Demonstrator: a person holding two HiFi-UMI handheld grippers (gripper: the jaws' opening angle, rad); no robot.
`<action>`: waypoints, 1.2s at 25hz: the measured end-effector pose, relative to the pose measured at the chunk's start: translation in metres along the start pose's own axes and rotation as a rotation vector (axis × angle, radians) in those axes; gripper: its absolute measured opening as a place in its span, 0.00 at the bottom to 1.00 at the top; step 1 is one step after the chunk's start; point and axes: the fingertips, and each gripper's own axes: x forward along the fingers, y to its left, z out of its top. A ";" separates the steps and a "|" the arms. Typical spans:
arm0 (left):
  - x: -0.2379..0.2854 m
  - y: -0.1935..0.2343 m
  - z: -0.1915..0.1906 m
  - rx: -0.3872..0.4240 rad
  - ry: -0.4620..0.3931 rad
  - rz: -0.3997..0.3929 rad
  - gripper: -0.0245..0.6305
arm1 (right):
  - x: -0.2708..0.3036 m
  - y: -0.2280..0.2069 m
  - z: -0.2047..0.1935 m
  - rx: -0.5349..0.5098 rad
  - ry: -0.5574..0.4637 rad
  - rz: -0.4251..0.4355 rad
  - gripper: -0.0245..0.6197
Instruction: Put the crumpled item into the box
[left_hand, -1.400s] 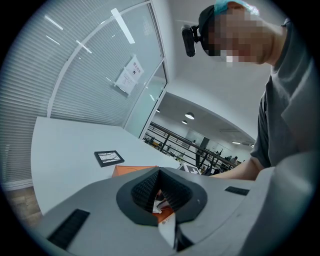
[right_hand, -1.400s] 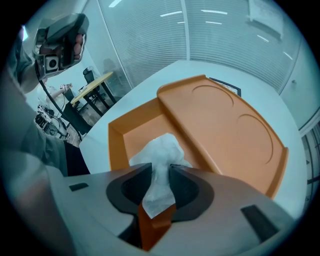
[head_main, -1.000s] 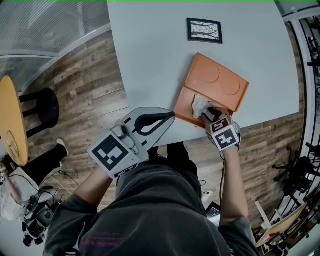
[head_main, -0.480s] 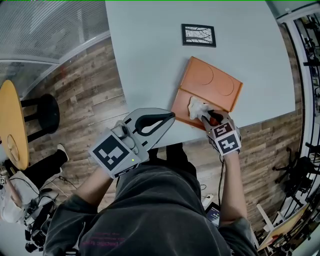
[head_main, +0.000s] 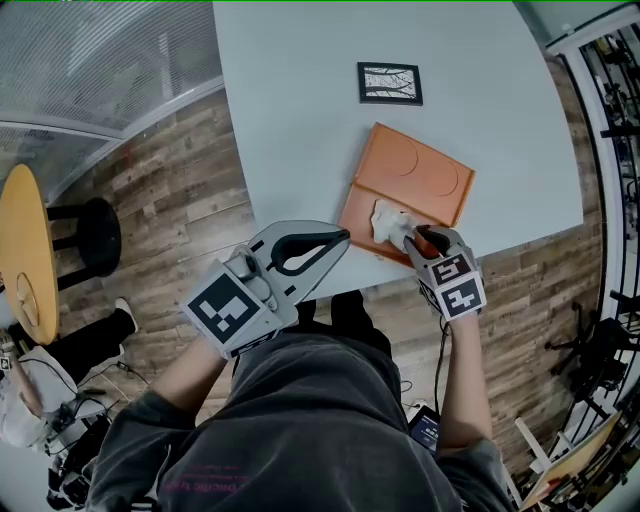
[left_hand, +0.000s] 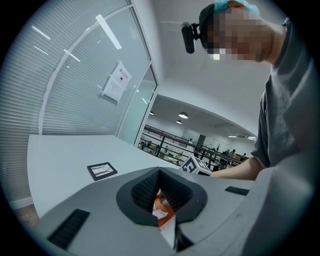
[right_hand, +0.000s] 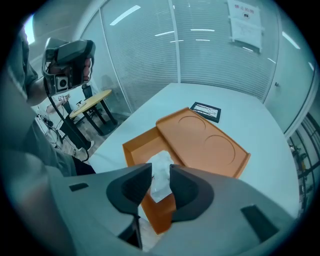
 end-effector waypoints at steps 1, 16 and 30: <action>0.000 -0.001 0.001 0.003 -0.002 0.002 0.06 | -0.003 0.000 0.001 0.001 -0.009 -0.002 0.22; -0.003 -0.017 0.020 0.053 -0.009 0.003 0.06 | -0.049 0.002 0.029 -0.045 -0.137 -0.088 0.13; -0.007 -0.027 0.031 0.076 -0.020 0.028 0.06 | -0.110 0.009 0.075 -0.088 -0.381 -0.147 0.04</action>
